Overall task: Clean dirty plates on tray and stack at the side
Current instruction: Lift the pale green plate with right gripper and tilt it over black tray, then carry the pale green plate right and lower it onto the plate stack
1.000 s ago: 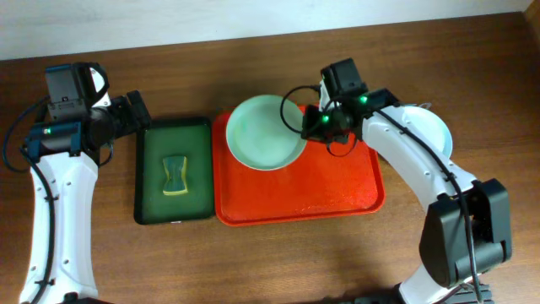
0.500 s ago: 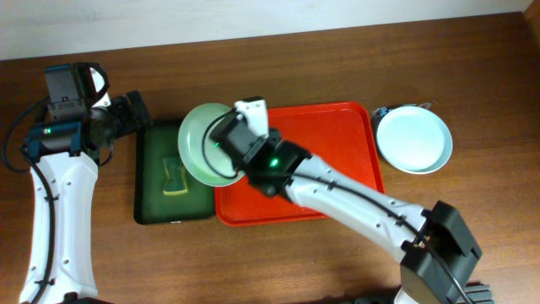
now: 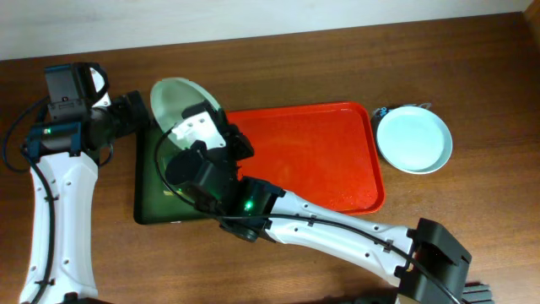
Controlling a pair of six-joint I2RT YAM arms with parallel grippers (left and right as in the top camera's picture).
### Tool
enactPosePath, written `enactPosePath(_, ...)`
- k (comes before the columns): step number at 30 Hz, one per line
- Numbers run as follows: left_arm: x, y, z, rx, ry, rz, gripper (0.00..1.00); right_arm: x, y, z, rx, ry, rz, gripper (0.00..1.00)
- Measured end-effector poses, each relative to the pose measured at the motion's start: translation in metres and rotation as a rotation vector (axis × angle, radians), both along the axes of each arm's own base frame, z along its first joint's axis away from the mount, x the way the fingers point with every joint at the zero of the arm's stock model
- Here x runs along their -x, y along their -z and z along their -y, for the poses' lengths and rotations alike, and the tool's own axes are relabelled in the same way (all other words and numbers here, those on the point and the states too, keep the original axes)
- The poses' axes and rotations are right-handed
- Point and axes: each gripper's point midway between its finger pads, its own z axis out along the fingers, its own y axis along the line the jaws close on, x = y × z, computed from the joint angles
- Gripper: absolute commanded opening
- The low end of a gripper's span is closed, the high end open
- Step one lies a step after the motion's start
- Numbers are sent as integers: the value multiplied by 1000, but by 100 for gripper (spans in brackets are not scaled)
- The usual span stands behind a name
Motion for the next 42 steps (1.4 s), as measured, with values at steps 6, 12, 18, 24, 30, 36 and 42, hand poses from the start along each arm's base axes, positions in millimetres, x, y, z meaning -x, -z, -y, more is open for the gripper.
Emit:
enactPosePath(6,0,0,0,0,0,0,99,-4,-29,-1,72,6,92,4)
enactPosePath(12,0,0,0,0,0,0,99,-5,-33,-1,108,-1,102,4)
enactPosePath(18,0,0,0,0,0,0,99,-5,-36,-2,104,-1,111,4)
enactPosePath(24,0,0,0,0,0,0,99,-5,-33,-1,42,9,107,4)
enactPosePath(30,0,0,0,0,0,0,99,-5,17,12,-86,36,-65,4)
enactPosePath(36,0,0,0,0,0,0,99,-27,84,36,-359,22,-412,4)
enactPosePath(42,0,0,0,0,0,0,99,-54,126,125,-525,159,-695,4)
